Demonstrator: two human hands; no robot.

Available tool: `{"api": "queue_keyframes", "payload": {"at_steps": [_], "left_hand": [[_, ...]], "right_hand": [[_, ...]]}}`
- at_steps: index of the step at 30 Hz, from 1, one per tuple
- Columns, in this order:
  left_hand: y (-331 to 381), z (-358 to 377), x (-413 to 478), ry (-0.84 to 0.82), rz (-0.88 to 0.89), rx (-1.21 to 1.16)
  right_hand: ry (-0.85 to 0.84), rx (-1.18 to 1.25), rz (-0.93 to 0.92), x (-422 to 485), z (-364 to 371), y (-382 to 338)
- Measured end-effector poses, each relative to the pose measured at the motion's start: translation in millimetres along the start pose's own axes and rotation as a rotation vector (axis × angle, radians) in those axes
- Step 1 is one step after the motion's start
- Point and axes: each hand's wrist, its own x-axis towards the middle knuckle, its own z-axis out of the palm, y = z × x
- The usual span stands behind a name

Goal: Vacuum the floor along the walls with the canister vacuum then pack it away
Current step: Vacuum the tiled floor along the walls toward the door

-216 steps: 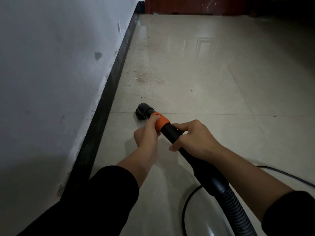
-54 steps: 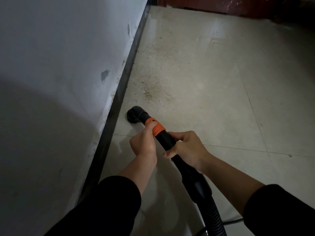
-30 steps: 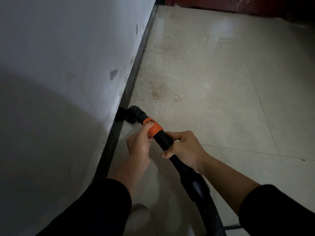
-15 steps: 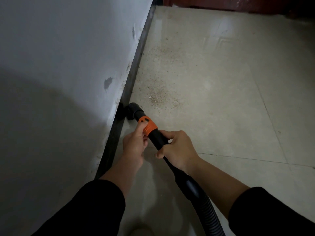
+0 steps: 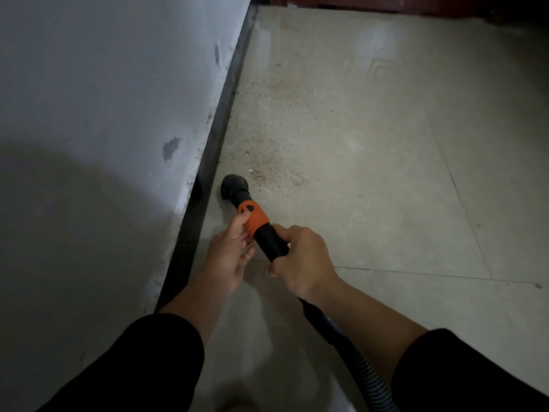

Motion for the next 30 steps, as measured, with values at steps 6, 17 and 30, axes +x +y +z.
{"api": "queue_keyframes", "payload": {"at_steps": [6,17,30], "left_hand": [[-9,10,-5,-0.026,-0.012,0.046],[-26,40,-21,-0.049,-0.048,0.102],[-39,49,-29,-0.052,-0.067,0.119]], "right_hand": [[0.012,-0.004,-0.003,-12,-12,9],[0.086,-0.019,0.041,-35,-33,33],[0.138,-0.007,0.096,-57,-39,39]]}}
